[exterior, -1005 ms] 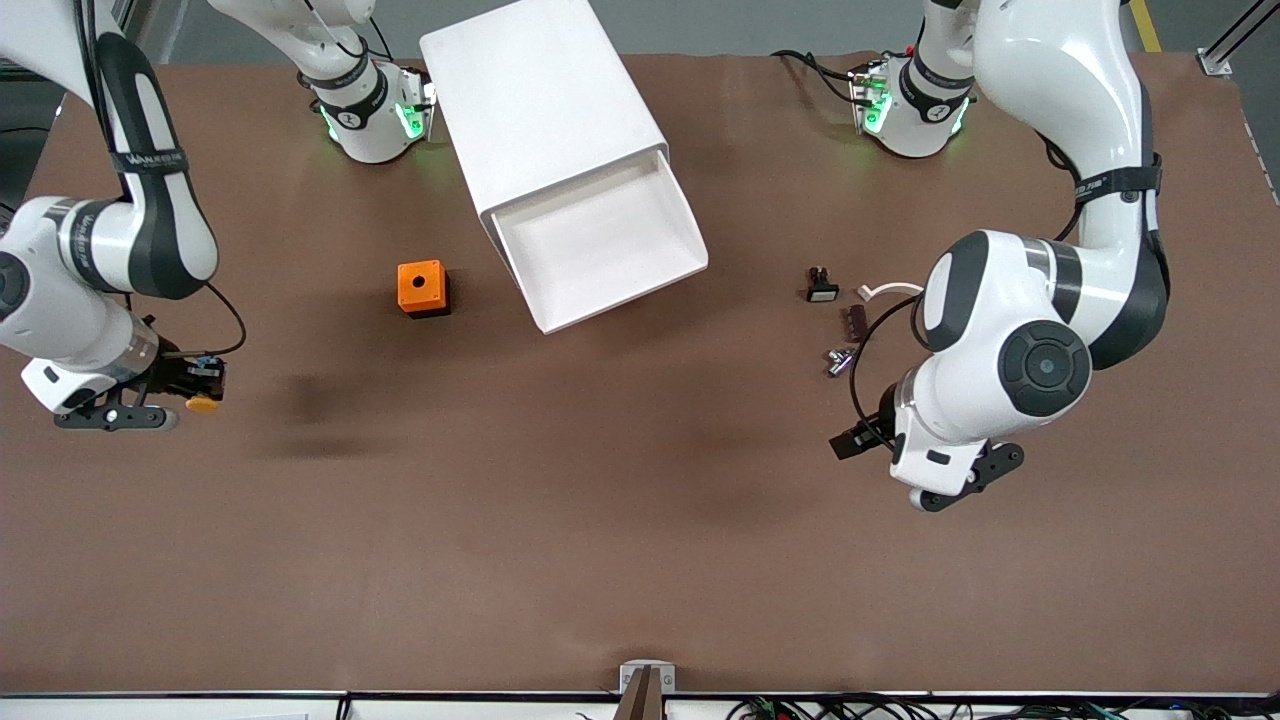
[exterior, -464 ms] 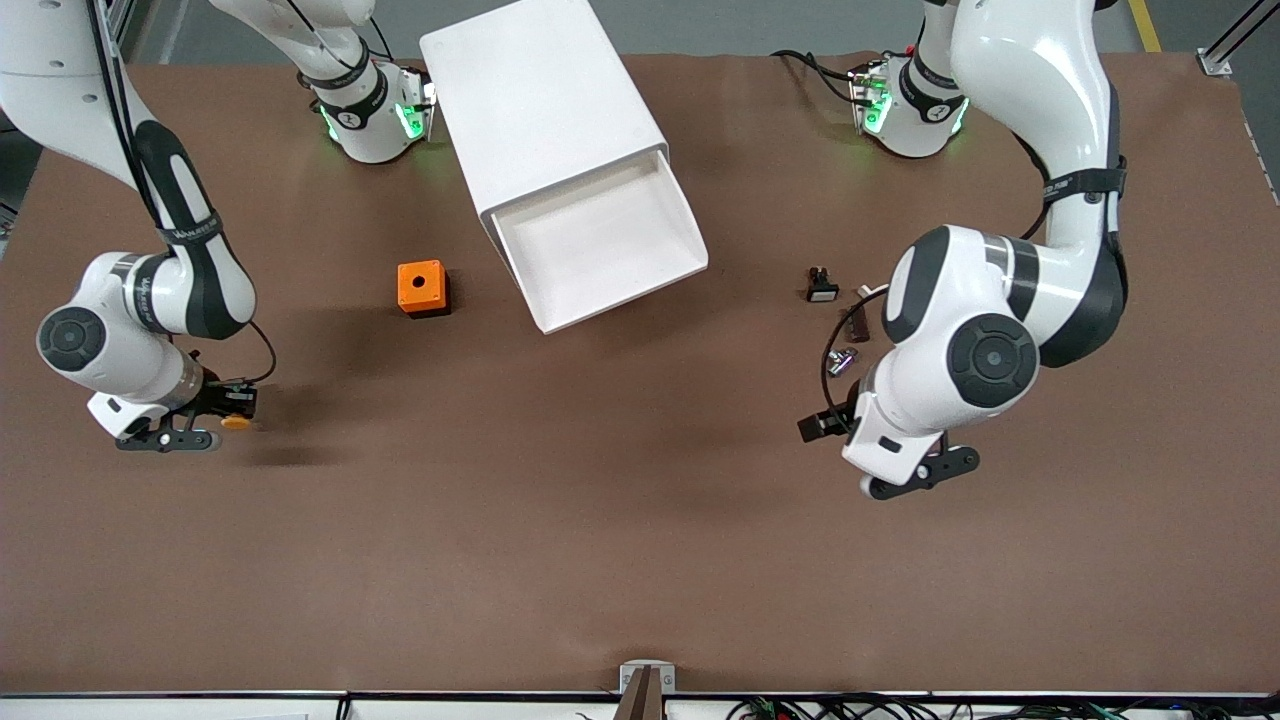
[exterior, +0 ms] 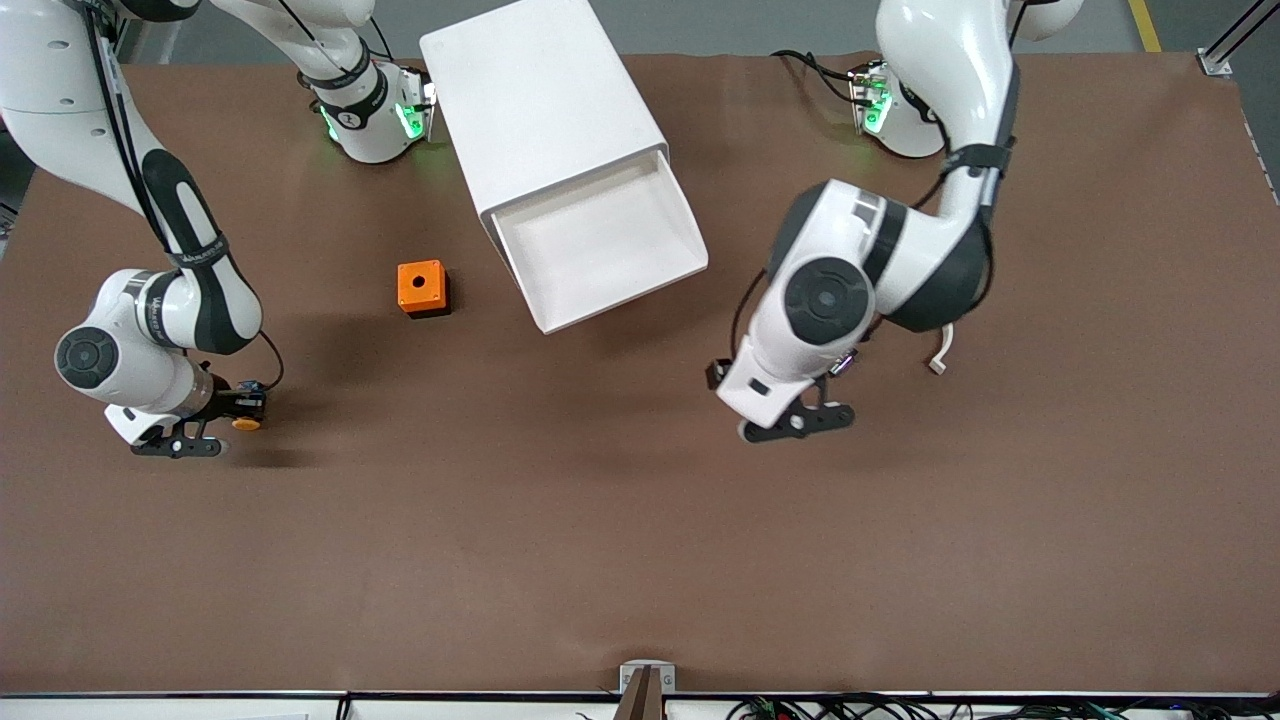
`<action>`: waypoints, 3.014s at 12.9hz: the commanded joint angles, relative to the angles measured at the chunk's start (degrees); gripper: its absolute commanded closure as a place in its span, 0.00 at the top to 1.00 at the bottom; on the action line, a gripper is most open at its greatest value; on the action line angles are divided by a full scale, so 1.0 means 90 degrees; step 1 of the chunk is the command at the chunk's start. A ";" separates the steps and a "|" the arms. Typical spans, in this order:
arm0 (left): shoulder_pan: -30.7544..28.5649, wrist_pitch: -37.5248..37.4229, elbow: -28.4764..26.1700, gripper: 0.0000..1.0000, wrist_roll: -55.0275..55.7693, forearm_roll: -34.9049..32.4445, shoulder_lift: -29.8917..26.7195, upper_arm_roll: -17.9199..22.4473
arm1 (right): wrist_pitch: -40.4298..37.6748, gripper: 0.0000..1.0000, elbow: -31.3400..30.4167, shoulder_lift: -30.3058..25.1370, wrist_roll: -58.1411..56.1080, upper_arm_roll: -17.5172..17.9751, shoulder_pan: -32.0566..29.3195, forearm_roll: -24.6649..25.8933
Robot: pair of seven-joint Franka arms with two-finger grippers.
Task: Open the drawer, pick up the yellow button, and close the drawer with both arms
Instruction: 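Set the button on the table while the left gripper pushes the drawer, then push the drawer shut with the left gripper while the right gripper withdraws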
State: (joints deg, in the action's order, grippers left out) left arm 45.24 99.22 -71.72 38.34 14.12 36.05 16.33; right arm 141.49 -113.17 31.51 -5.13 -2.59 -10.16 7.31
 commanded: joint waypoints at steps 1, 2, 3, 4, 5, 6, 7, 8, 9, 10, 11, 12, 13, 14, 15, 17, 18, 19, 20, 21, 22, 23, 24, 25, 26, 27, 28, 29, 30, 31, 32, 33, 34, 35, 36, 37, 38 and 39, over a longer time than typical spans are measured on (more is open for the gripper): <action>0.0488 0.0118 -0.0303 1.00 0.0950 -0.0055 -0.0129 -0.0125 | -0.0066 0.68 0.0270 0.0248 0.0023 0.0122 -0.0170 -0.0089; 0.0665 0.0128 -0.0429 1.00 0.1302 0.0022 -0.0138 -0.0154 | -0.0076 1.00 0.0319 0.0200 0.0023 0.0122 -0.0160 -0.0089; 0.0821 0.0128 -0.0604 1.00 0.1548 0.0052 -0.0187 -0.0203 | -0.0125 1.00 0.0387 0.0113 0.0013 0.0112 -0.0150 -0.0089; 0.0968 0.0137 -0.0702 1.00 0.1618 0.0052 -0.0226 -0.0213 | -0.0347 1.00 0.0455 -0.0033 0.0013 0.0122 -0.0150 -0.0089; 0.1143 0.0138 -0.0713 1.00 0.1715 0.0081 -0.0226 -0.0223 | -0.0833 1.00 0.0591 -0.0209 0.0023 0.0122 -0.0121 -0.0089; 0.1261 0.0196 -0.0713 1.00 0.1948 0.0207 -0.0226 -0.0223 | -0.1370 1.00 0.0747 -0.0365 0.0033 0.0141 -0.0102 -0.0089; 0.1426 0.0322 -0.0723 1.00 0.2163 0.0382 -0.0226 -0.0223 | -0.1926 1.00 0.0865 -0.0570 0.0033 0.0171 -0.0082 -0.0089; 0.1602 0.0362 -0.0723 1.00 0.2359 0.0452 -0.0207 -0.0223 | -0.2396 1.00 0.0943 -0.0862 0.0043 0.0190 -0.0034 -0.0099; 0.1730 0.0372 -0.0723 1.00 0.2583 0.0520 -0.0217 -0.0232 | -0.2652 1.00 0.0934 -0.1165 0.0149 0.0190 0.0112 -0.0099; 0.1818 0.0372 -0.0742 1.00 0.2721 0.0656 -0.0217 -0.0261 | -0.2886 1.00 0.0934 -0.1419 0.0324 0.0190 0.0220 -0.0099; 0.1906 0.0372 -0.0791 1.00 0.2848 0.0745 -0.0217 -0.0378 | -0.3169 1.00 0.0934 -0.1712 0.0587 0.0190 0.0395 -0.0099; 0.1945 0.0372 -0.0801 1.00 0.3004 0.0765 -0.0217 -0.0418 | -0.3491 1.00 0.0934 -0.2034 0.0812 0.0190 0.0561 -0.0099; 0.1955 0.0372 -0.0801 1.00 0.3179 0.0804 -0.0217 -0.0515 | -0.3813 1.00 0.0934 -0.2327 0.0891 0.0200 0.0688 -0.0099; 0.1946 0.0372 -0.0801 1.00 0.3355 0.0891 -0.0207 -0.0651 | -0.4116 1.00 0.0944 -0.2658 0.0892 0.0200 0.0805 -0.0108; 0.1955 0.0372 -0.0801 1.00 0.3492 0.0950 -0.0207 -0.0701 | -0.4332 1.00 0.0944 -0.2942 0.0892 0.0200 0.0894 -0.0109; 0.1955 0.0362 -0.0791 1.00 0.3698 0.1126 -0.0197 -0.0750 | -0.4771 1.00 0.1002 -0.3412 0.0892 0.0210 0.0924 -0.0273; 0.1936 0.0362 -0.0791 1.00 0.3814 0.1310 -0.0187 -0.0750 | -0.5141 1.00 0.1196 -0.3539 0.0892 0.0210 0.0924 -0.0497; 0.1936 0.0362 -0.0782 1.00 0.3951 0.1486 -0.0168 -0.0750 | -0.5599 1.00 0.1507 -0.3550 0.0892 0.0210 0.0924 -0.0567; 0.1936 0.0362 -0.0772 1.00 0.4039 0.1555 -0.0168 -0.0750 | -0.6019 1.00 0.1897 -0.3550 0.0892 0.0191 0.0914 -0.0587; 0.1936 0.0362 -0.0762 1.00 0.4050 0.1575 -0.0168 -0.0750 | -0.6439 1.00 0.2278 -0.3550 0.0892 0.0190 0.0914 -0.0597; 0.1936 0.0362 -0.0762 1.00 0.4060 0.1634 -0.0177 -0.0750 | -0.6733 1.00 0.2543 -0.3550 0.0892 0.0190 0.0914 -0.0607; 0.1936 0.0343 -0.0772 1.00 0.4050 0.1644 -0.0178 -0.0740 | -0.6978 1.00 0.2768 -0.3550 0.0892 0.0181 0.0904 -0.0684; 0.1907 0.0333 -0.0762 1.00 0.4031 0.1596 -0.0187 -0.0740 | -0.7135 1.00 0.2964 -0.3550 0.0873 0.0161 0.0895 -0.0762; 0.1897 0.0333 -0.0762 1.00 0.3953 0.1566 -0.0187 -0.0692 | -0.7214 1.00 0.3111 -0.3541 0.0863 0.0151 0.0885 -0.0763; 0.1800 0.0323 -0.0762 1.00 0.3894 0.1353 -0.0187 -0.0575 | -0.7350 1.00 0.3141 -0.3541 0.0863 0.0142 0.0885 -0.0763; 0.1664 0.0323 -0.0762 1.00 0.3855 0.0839 -0.0216 -0.0526 | -0.7410 1.00 0.3141 -0.3550 0.0824 0.0132 0.0875 -0.0763; 0.1498 0.0323 -0.0762 1.00 0.3768 0.0418 -0.0226 -0.0516 | -0.7401 1.00 0.3141 -0.3550 0.0785 0.0122 0.0865 -0.0763; 0.1235 0.0323 -0.0752 1.00 0.3660 0.0114 -0.0265 -0.0516 | -0.7294 1.00 0.3141 -0.3550 0.0775 0.0141 0.0865 -0.0773; 0.0972 0.0323 -0.0752 1.00 0.3514 -0.0141 -0.0343 -0.0506 | -0.7216 1.00 0.3112 -0.3550 0.0785 0.0180 0.0894 -0.0773; 0.0650 0.0323 -0.0752 1.00 0.3262 -0.0356 -0.0402 -0.0506 | -0.7215 1.00 0.3073 -0.3560 0.0794 0.0181 0.0895 -0.0792; 0.0279 0.0323 -0.0752 1.00 0.2979 -0.0493 -0.0538 -0.0506 | -0.7205 1.00 0.3015 -0.3628 0.0785 0.0181 0.0895 -0.0831; -0.0121 0.0323 -0.0743 1.00 0.2686 -0.0582 -0.0636 -0.0506 | -0.7012 1.00 0.2782 -0.3774 0.0794 0.0181 0.0904 -0.0831; -0.0463 0.0333 -0.0752 1.00 0.2451 -0.0699 -0.0762 -0.0506 | -0.6681 1.00 0.2355 -0.4075 0.0795 0.0181 0.0904 -0.0841; -0.0824 0.0333 -0.0743 1.00 0.2236 -0.0854 -0.0880 -0.0506 | -0.6310 1.00 0.1809 -0.4435 0.0795 0.0181 0.0904 -0.0841; -0.1243 0.0343 -0.0742 1.00 0.2002 -0.0962 -0.1045 -0.0515 | -0.6075 1.00 0.1446 -0.4681 0.0824 0.0181 0.0914 -0.0841; -0.1663 0.0333 -0.0742 1.00 0.1613 -0.0973 -0.1269 -0.0516 | -0.5956 1.00 0.1307 -0.4790 0.0843 0.0181 0.0914 -0.0841; -0.2016 0.0333 -0.0742 1.00 0.1203 -0.0963 -0.1494 -0.0516 | -0.5945 1.00 0.1402 -0.4762 0.0872 0.0190 0.0914 -0.0841; -0.2425 0.0304 -0.0752 1.00 0.0773 -0.0973 -0.1747 -0.0525 | -0.6023 1.00 0.1596 -0.4732 0.0853 0.0181 0.0904 -0.0841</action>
State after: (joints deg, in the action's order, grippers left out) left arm 28.32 102.16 -76.76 50.30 6.42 25.46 12.57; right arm 86.55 -97.81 -8.69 2.35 -1.14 -1.74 0.56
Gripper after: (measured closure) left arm 0.000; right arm 0.000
